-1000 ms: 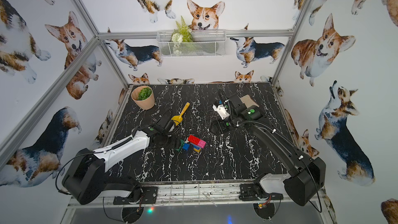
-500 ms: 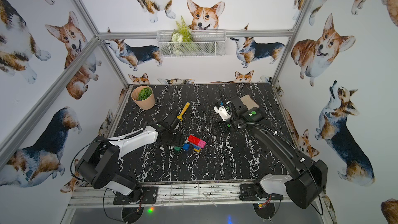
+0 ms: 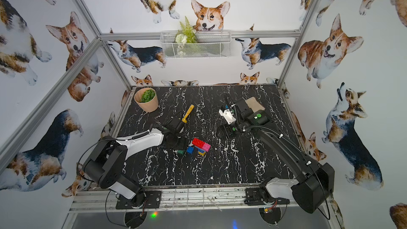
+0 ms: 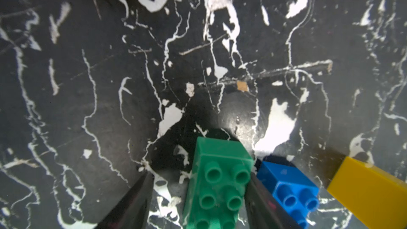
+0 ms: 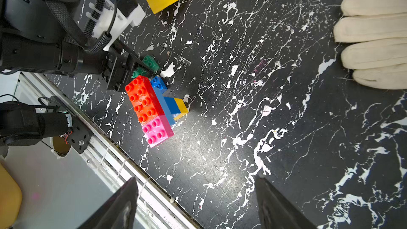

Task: Assemble a spoon with lego
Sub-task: Pick up the lego brick from the center of the board.

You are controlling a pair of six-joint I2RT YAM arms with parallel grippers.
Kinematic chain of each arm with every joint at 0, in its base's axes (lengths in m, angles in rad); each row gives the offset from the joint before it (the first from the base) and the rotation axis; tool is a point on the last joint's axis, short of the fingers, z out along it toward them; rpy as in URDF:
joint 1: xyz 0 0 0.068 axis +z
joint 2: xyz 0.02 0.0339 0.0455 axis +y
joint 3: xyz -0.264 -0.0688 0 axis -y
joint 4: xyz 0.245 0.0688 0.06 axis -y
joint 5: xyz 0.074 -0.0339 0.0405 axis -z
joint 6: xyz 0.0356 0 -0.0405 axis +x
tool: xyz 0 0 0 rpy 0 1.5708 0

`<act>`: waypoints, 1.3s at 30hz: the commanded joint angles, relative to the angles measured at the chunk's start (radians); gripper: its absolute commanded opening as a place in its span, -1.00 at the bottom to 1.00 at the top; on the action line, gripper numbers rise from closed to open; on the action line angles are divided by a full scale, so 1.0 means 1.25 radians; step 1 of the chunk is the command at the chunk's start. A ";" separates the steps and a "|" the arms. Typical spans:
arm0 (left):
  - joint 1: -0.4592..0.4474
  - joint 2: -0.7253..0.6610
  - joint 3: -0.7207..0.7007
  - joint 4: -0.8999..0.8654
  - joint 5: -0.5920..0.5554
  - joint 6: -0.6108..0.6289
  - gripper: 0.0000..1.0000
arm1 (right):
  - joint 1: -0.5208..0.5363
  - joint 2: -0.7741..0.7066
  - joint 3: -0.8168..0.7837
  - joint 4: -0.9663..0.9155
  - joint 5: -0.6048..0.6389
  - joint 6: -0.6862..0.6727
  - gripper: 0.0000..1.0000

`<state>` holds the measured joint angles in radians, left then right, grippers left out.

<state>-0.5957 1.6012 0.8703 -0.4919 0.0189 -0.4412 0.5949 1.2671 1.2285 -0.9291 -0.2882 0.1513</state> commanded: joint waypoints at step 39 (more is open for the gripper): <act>0.011 -0.361 -0.197 -0.051 0.046 -0.186 -0.44 | -0.001 -0.006 -0.098 0.075 -0.031 0.031 0.63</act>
<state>-0.5812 1.2400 0.6384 -0.5220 0.0715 -0.5957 0.5949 1.2766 1.1191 -0.8642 -0.3183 0.1715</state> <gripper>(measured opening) 0.346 0.817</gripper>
